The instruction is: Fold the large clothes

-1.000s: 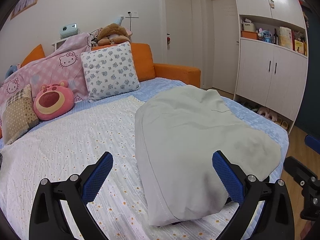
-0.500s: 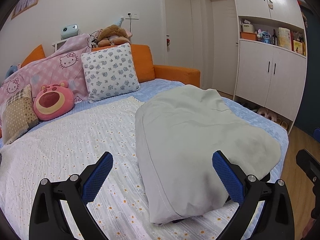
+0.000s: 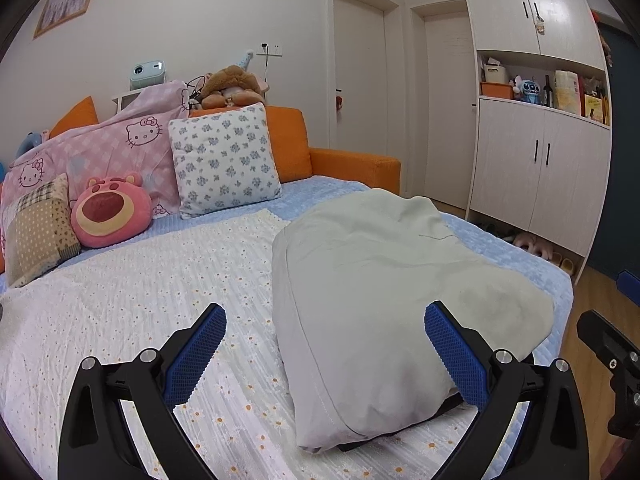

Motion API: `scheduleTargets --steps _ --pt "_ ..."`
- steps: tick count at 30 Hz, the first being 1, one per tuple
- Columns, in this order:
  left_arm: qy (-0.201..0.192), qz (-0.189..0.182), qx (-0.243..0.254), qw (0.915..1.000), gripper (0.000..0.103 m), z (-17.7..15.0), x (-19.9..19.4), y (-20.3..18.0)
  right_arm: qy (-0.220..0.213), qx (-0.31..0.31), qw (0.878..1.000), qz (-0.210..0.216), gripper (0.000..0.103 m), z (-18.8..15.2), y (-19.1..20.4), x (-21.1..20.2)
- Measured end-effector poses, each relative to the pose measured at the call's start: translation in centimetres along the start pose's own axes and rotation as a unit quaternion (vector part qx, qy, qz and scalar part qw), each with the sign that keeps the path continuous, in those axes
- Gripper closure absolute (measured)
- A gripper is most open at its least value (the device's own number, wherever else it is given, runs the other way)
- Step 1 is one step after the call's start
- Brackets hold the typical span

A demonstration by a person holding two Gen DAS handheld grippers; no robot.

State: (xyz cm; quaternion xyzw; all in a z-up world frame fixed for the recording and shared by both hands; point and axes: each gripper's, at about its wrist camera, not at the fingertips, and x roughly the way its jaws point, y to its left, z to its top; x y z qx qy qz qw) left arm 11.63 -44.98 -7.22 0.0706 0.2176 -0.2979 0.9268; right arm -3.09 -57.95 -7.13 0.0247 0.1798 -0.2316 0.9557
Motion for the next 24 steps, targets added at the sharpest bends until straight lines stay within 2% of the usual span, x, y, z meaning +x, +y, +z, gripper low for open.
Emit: scheduleTargets --steps 24 --pt "0.006 0.002 -0.001 1.0000 0.002 -0.08 0.27 0.23 0.009 -0.001 1.000 0.004 0.005 -0.08 0.87 0.76"
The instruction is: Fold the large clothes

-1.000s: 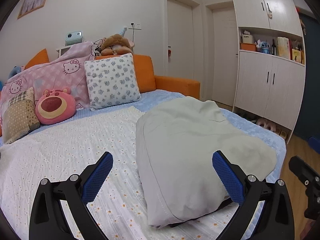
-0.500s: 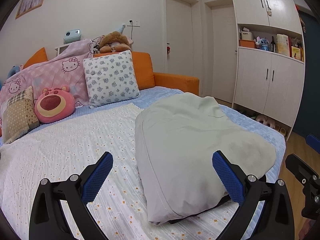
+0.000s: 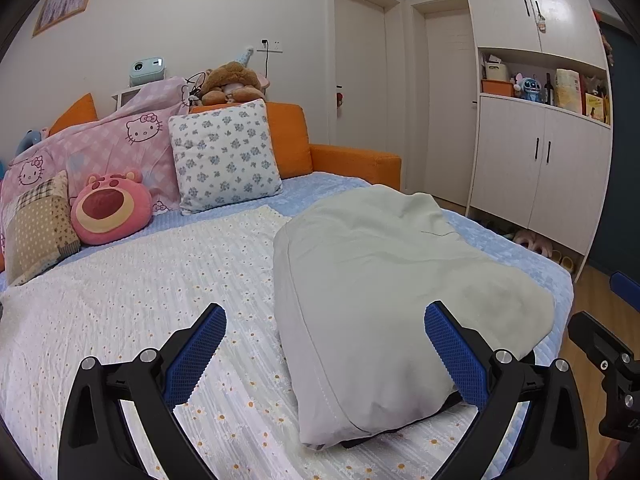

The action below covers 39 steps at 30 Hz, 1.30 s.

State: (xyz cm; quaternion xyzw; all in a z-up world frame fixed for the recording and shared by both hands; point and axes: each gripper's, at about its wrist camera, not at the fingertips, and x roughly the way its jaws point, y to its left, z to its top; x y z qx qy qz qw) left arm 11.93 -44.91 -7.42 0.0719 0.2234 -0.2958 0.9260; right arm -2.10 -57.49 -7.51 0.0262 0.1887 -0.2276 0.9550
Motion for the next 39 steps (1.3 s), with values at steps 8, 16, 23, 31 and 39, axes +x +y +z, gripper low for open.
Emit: scheduleTargets --steps 8,16,23,31,39 --pt "0.006 -0.001 -0.002 1.0000 0.002 -0.01 0.30 0.12 0.000 0.000 1.000 -0.001 0.005 0.01 0.00 0.09" --pt "0.005 0.003 -0.004 1.0000 0.002 -0.11 0.46 0.08 0.001 0.002 1.000 0.000 0.005 -0.09 0.00 0.09" --pt "0.005 0.005 -0.005 1.0000 0.002 -0.19 0.46 0.08 0.001 0.001 1.000 -0.001 0.005 -0.12 -0.03 0.08" --pt "0.004 0.005 -0.005 1.0000 0.002 -0.27 0.46 0.14 0.003 -0.001 1.000 -0.003 0.005 -0.16 -0.07 0.24" --pt "0.005 0.005 -0.005 1.0000 0.002 -0.42 0.39 0.24 0.006 -0.003 1.000 -0.002 0.005 -0.17 -0.14 0.56"
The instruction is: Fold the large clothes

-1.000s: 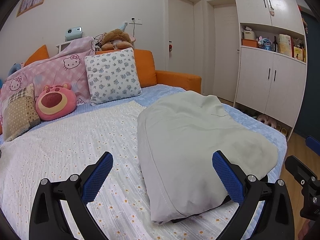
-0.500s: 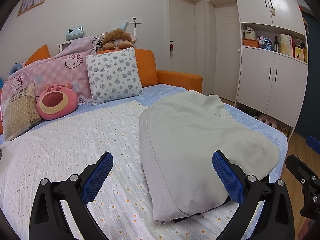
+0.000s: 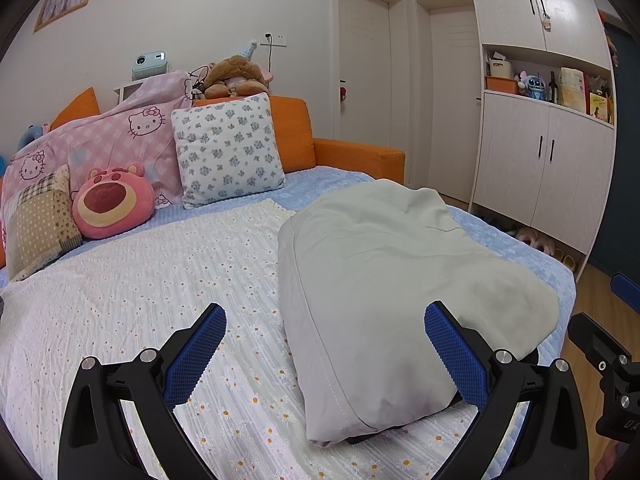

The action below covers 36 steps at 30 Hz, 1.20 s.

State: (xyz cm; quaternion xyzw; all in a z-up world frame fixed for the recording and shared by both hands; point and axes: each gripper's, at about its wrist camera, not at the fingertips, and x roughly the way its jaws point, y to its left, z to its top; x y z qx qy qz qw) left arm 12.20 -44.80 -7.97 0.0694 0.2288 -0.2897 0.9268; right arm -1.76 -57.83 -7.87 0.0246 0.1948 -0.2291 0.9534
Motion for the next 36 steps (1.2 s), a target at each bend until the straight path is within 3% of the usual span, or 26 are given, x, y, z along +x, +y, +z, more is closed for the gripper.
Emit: scheduleTargets --steps 36 --pt "-0.008 0.004 0.004 1.0000 0.002 -0.21 -0.22 0.51 0.001 -0.001 1.000 -0.001 0.005 0.28 -0.08 0.30"
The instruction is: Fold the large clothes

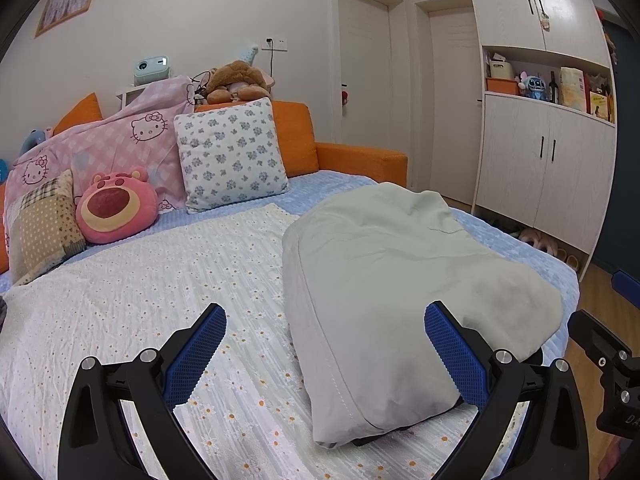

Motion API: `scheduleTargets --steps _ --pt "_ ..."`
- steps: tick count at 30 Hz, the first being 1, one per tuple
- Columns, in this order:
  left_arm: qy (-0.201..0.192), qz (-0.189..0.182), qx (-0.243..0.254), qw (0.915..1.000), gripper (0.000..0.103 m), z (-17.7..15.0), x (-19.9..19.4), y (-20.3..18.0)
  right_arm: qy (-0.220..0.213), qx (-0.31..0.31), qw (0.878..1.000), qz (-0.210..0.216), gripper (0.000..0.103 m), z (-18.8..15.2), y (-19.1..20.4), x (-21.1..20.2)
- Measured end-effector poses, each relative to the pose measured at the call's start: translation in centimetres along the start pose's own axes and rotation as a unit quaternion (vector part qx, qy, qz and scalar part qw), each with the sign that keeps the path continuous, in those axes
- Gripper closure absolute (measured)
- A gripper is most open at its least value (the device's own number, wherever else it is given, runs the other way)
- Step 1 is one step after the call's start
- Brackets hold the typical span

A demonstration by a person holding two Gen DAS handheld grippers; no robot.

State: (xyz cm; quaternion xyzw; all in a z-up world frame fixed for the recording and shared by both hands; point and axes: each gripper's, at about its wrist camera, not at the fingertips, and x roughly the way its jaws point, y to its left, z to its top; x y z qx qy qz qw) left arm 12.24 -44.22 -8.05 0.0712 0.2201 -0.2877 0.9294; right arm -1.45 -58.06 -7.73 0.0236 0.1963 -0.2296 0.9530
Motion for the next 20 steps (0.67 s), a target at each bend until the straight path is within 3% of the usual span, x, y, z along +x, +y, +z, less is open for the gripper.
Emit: scheduleTargets --steps 12,20 --pt "-0.006 -0.001 0.004 1.0000 0.002 0.38 -0.34 0.10 0.002 -0.001 1.000 0.000 0.005 0.00 0.19 0.24" --pt "0.016 -0.014 0.009 0.9997 0.002 0.54 0.26 0.13 0.002 -0.002 1.000 0.000 0.005 0.04 0.18 0.27"
